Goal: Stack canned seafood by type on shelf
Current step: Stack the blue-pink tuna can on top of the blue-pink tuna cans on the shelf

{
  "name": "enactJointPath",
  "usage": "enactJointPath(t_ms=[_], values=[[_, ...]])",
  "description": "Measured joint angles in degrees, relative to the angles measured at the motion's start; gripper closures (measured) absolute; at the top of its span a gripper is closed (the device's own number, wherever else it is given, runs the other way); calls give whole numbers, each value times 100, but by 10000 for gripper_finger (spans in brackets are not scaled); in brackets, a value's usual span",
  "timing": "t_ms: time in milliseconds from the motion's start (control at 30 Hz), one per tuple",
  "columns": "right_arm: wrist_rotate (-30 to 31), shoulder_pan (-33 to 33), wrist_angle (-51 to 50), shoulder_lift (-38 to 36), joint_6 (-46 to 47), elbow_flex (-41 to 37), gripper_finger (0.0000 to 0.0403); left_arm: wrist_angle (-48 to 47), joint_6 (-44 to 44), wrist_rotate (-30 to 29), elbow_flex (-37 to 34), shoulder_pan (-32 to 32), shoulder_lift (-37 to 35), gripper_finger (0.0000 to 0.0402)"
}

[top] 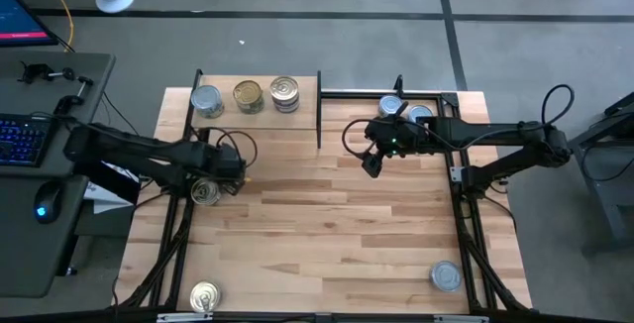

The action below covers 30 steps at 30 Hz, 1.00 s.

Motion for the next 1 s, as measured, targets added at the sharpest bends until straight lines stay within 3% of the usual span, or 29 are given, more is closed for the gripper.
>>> enactJointPath(t_ms=[300,633,800,1000], values=[[-286,69,-61,1,204,0,96,775,-278,-76,-56,-82,488,401],[-103,970,-1555,-15,920,0,96,5195,-264,-65,40,-556,2204,401],[253,1485,-1831,-15,1581,-25,96,6279,104,-44,841,-620,3467,401],[394,1884,-1616,-17,2714,-511,96,6681,853,295,2512,-620,4889,401]])
